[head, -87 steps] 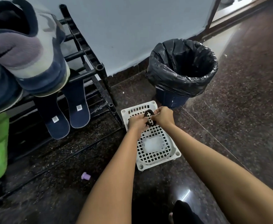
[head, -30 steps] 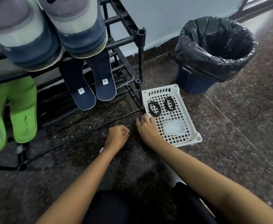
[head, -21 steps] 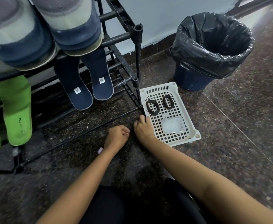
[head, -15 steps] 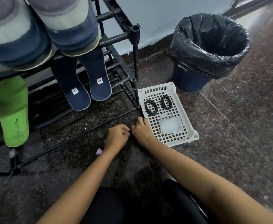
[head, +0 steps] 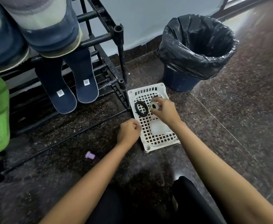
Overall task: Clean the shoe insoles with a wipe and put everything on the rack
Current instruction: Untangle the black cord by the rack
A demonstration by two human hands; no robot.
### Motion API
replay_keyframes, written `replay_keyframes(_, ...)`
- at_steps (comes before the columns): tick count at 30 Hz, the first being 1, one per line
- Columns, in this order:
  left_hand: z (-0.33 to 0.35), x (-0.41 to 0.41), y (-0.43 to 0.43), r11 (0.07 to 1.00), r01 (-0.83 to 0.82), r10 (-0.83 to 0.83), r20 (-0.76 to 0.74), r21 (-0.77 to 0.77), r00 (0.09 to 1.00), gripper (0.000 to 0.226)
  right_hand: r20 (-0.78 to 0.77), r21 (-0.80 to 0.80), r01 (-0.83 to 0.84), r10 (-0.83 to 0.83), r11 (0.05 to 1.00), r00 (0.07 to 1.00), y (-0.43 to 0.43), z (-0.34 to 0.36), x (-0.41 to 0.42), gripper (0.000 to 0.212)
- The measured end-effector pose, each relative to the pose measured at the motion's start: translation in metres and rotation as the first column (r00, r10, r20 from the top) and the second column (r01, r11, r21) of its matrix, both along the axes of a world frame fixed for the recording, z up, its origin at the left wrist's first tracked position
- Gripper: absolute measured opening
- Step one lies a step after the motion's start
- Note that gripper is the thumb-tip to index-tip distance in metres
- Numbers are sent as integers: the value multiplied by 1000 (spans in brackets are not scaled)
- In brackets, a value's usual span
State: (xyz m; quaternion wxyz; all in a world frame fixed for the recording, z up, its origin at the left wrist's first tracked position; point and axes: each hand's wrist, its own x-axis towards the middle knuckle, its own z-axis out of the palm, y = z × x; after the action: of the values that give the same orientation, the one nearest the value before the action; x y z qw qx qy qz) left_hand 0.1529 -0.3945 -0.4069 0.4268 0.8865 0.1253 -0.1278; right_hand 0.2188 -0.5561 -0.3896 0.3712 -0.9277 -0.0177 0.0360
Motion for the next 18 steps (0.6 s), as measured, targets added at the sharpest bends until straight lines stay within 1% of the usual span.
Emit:
replay_keyframes(3,3,5,-21,997,61,-60,-29,53,998,14,-48,24,76,-75,997,996,-23,-6,2,38)
replay_keyframes(5,5,8,-33,991,97,-93,-49,96,994,13,-83,31,100,-97,995,992,-32,-12,2,40)
replay_keyframes(8,4,11,-47,971,157,-142,-91,183,986,22,-94,38,105,-101,994,990,-38,-17,4,41)
replay_keyframes(12,5,13,-56,943,186,-171,-78,275,982,27,-90,61,97,-92,993,992,-38,-16,6,41)
replay_keyframes(15,5,9,-56,946,184,-166,-91,265,982,34,-78,44,79,-75,996,994,-37,-14,7,41)
replay_keyframes(18,5,-2,-55,951,195,-175,-100,240,979,39,-72,-6,31,-31,1000,997,-35,-15,5,42)
